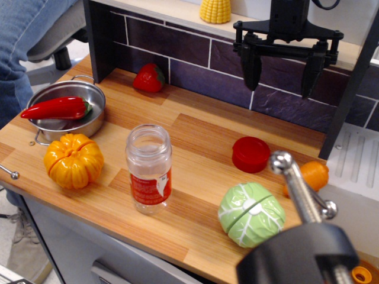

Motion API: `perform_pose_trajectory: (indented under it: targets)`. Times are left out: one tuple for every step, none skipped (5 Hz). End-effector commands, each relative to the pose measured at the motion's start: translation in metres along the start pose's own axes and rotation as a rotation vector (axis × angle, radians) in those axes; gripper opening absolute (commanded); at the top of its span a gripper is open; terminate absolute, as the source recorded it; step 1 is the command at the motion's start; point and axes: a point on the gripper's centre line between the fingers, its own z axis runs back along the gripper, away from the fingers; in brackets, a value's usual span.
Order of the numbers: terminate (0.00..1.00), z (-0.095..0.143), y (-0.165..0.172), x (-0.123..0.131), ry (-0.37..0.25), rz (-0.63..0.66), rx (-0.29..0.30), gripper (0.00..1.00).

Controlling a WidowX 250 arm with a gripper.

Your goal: Put cap on container

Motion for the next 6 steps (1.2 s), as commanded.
perform_pose_trajectory:
  targets:
    - [0.0, 0.0, 0.0, 0.0, 0.0, 0.0, 0.0, 1.0]
    - [0.0, -0.014, 0.009, -0.004, -0.028, -0.04, 0.013, 1.0]
    - [0.0, -0.032, 0.017, -0.003, -0.078, -0.06, 0.029, 1.0]
    - [0.0, -0.047, 0.024, 0.001, -0.119, -0.077, 0.055, 1.0]
    - [0.0, -0.06, 0.024, 0.007, -0.16, -0.073, 0.064, 1.0]
    - [0.0, -0.071, 0.024, 0.006, -0.166, -0.082, 0.087, 1.0]
